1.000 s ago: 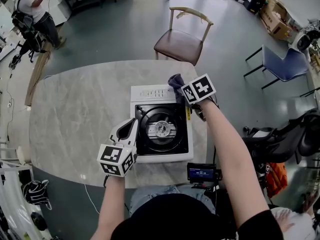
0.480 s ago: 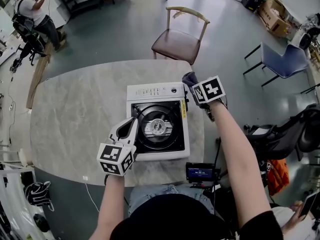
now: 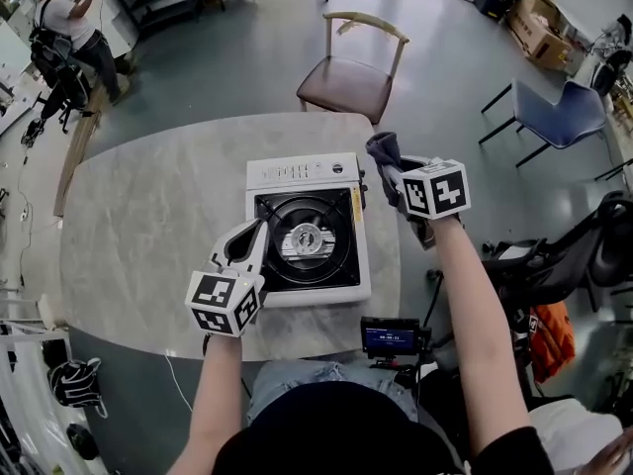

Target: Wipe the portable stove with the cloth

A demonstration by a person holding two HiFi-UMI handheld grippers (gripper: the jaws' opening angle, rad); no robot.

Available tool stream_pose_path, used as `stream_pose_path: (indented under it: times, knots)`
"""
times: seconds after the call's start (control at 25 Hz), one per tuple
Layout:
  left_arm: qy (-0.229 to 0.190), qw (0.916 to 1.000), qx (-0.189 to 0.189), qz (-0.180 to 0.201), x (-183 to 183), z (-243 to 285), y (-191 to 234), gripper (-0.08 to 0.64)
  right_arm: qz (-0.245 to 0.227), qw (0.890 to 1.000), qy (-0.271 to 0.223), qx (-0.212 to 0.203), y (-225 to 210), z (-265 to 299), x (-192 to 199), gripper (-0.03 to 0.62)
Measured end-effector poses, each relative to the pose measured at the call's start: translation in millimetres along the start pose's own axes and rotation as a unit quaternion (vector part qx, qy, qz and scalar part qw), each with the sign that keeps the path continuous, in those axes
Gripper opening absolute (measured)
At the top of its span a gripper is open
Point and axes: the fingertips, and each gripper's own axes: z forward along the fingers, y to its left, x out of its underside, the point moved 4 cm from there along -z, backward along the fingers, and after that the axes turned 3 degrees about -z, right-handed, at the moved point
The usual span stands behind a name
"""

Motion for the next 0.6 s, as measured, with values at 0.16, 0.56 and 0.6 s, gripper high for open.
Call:
stream_pose_path:
  times: [0.16,0.56,0.6]
  knots:
    - [-0.014,0.9999,-0.008,0.004,-7,-8,3,0.011,-0.005,0.999,-0.039,-0.019,22,-21,-6,0.097]
    - [-0.051,0.9983,-0.028,0.002,-20,-27,15,0.011,-0.095,0.989,-0.115,0.020,70,-64,-16,0.097]
    - [-0.054,0.9981,-0.030,0.002,-20,-29,16,0.011,-0.101,0.987,-0.124,0.024,74,-67,-15,0.097]
